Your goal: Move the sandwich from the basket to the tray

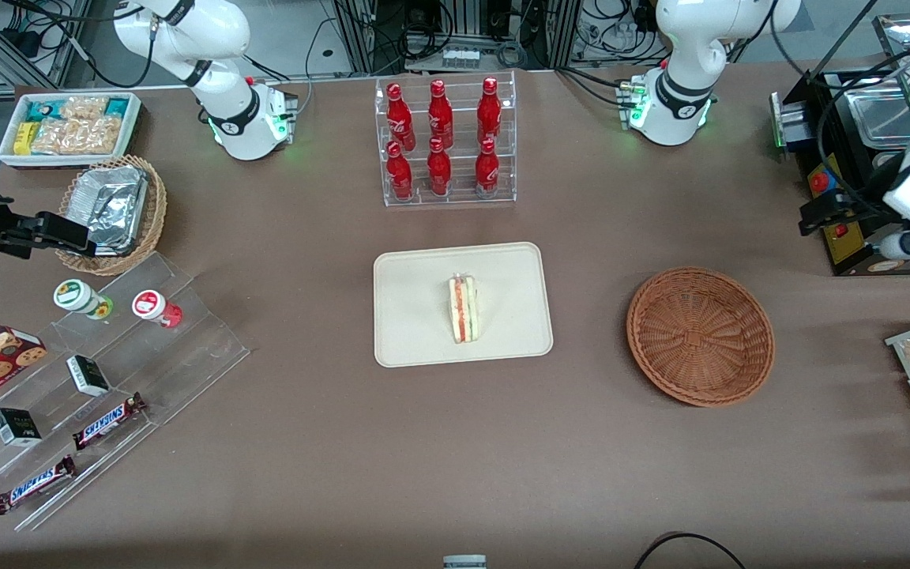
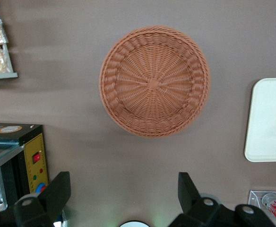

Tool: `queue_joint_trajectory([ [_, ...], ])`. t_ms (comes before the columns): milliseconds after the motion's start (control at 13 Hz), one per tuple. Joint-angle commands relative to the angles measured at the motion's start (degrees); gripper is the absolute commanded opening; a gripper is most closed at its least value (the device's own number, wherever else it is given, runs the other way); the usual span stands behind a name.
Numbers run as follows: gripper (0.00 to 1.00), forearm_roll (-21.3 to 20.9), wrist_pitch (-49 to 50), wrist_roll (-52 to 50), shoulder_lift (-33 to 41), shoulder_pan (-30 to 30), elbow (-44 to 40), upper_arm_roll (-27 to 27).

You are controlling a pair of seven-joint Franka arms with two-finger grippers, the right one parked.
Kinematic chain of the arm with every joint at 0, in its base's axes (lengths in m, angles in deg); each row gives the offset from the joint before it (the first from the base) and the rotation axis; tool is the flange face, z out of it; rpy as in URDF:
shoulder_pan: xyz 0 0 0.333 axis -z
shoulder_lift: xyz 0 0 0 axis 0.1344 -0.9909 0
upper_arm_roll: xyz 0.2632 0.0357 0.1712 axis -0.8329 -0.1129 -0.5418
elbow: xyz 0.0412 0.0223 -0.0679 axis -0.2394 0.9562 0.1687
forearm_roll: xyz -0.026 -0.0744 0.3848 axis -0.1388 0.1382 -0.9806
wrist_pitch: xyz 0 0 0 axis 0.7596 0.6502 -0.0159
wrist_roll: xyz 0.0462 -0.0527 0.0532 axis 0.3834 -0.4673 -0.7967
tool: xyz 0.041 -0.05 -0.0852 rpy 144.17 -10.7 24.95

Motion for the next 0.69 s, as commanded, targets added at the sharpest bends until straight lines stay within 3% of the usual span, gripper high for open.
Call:
queue_joint_trajectory([
  [0,1.00,1.44,-0.32,-0.23,0.19,1.87,-0.87,-0.15],
  [615,1.00,0.74,-0.14,0.21,-3.07,1.78,-5.63,2.49],
])
